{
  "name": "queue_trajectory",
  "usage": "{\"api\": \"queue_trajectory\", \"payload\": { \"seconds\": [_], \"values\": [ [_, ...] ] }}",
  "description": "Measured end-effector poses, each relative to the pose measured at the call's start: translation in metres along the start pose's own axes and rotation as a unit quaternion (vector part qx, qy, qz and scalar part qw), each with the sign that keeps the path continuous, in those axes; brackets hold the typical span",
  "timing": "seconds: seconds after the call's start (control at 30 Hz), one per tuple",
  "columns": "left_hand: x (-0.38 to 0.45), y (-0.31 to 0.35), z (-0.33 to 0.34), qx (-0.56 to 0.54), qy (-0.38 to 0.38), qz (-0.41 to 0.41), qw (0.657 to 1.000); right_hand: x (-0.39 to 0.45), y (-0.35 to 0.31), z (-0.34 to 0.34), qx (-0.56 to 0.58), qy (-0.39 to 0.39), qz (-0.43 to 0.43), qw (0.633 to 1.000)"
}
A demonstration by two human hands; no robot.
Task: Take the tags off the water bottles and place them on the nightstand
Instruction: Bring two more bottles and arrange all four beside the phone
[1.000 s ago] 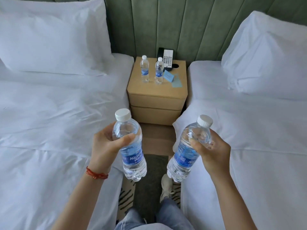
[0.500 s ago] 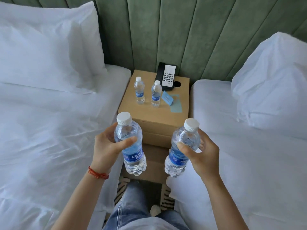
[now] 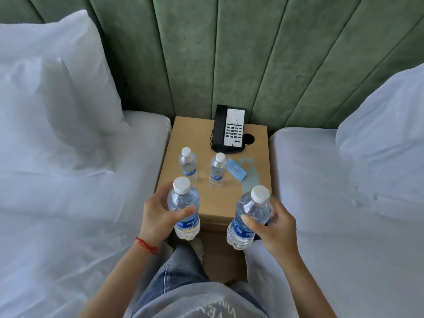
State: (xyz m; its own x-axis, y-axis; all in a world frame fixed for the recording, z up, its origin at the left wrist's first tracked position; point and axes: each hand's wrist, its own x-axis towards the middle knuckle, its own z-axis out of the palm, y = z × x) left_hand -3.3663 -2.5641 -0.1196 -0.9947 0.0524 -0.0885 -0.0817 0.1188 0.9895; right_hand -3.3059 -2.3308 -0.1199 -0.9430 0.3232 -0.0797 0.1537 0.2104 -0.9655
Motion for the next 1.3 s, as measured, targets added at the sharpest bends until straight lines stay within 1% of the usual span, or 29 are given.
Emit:
{"api": "queue_trajectory", "payload": {
  "seconds": [0.2,0.43,0.53,0.87,1.17,1.3],
  "values": [
    [0.065,-0.036,-0.003,0.021,-0.013,-0.069,0.997,0.057,0.023,0.037,-0.027,-0.003,0.041,0.999],
    [0.091,-0.073,0.008,0.063,-0.011,-0.124,0.99,0.097,0.055,0.058,-0.076,-0.041,0.061,0.994],
    [0.098,-0.084,0.017,0.081,-0.01,-0.14,0.987,0.109,0.075,0.061,-0.087,-0.055,0.086,0.991],
    [0.119,-0.118,0.035,0.12,0.022,-0.169,0.978,0.139,0.111,0.081,-0.133,-0.074,0.107,0.982],
    [0.129,-0.141,0.046,0.118,0.047,-0.194,0.973,0.154,0.129,0.097,-0.122,-0.086,0.112,0.982],
    [0.133,-0.148,0.046,0.114,0.044,-0.199,0.972,0.156,0.134,0.097,-0.124,-0.097,0.117,0.981]
  ]
}}
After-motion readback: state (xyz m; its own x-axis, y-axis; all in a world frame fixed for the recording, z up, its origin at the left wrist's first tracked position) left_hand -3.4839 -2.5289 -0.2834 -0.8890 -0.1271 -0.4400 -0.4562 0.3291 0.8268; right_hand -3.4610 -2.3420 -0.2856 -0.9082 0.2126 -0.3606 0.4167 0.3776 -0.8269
